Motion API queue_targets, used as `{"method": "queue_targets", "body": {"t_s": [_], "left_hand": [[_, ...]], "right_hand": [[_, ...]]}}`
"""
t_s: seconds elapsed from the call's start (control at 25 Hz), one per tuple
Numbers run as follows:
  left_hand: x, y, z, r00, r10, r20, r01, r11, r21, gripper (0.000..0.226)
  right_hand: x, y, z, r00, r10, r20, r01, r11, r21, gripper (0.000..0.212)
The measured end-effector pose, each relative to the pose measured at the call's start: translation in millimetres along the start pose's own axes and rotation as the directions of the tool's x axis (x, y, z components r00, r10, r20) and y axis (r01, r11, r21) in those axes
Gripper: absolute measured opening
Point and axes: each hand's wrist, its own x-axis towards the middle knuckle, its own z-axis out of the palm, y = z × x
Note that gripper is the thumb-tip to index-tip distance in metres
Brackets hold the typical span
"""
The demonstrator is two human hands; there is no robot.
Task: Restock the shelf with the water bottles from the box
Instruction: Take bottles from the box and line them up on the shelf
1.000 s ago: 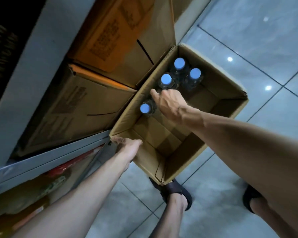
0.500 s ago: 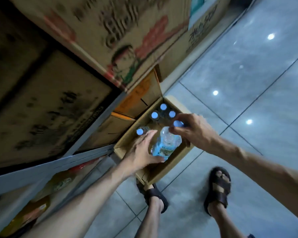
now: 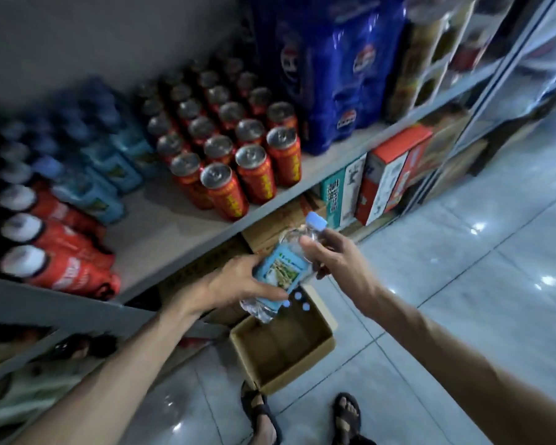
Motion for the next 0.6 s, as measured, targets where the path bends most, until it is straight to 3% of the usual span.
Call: {"method": "queue_targets", "body": {"t_s": [0.08,0.2,0.4,0.6], "left_hand": [[-42,25,-19,0.998,0.018,-0.053,-0.018,1.000,0.007,0.032],[-86,42,-39,0.993,0.031,-0.115,-0.042,0.995,-0.092,0.045],[-123,27,-72,0.973,0.055,-0.224,-0.124,0.943,-0.310,0.038],[-106,-12,-100,0.868,-0.074,-0.492,-0.162,0.892,-0.421,0.057]], "right_hand": [[-14,-36,15,0.992,0.025,0.121,-0.025,1.000,-0.003,0.032],[-22,-78,40,0.968,0.020,0.250,-0.006,0.998,-0.057,0.040],[-2,-133,89,0.936,0.010,0.351,0.050,0.986,-0.161,0.032],[54,-161,136,0.953,-0.117,0.279,0.234,0.871,-0.432,0.045]]}}
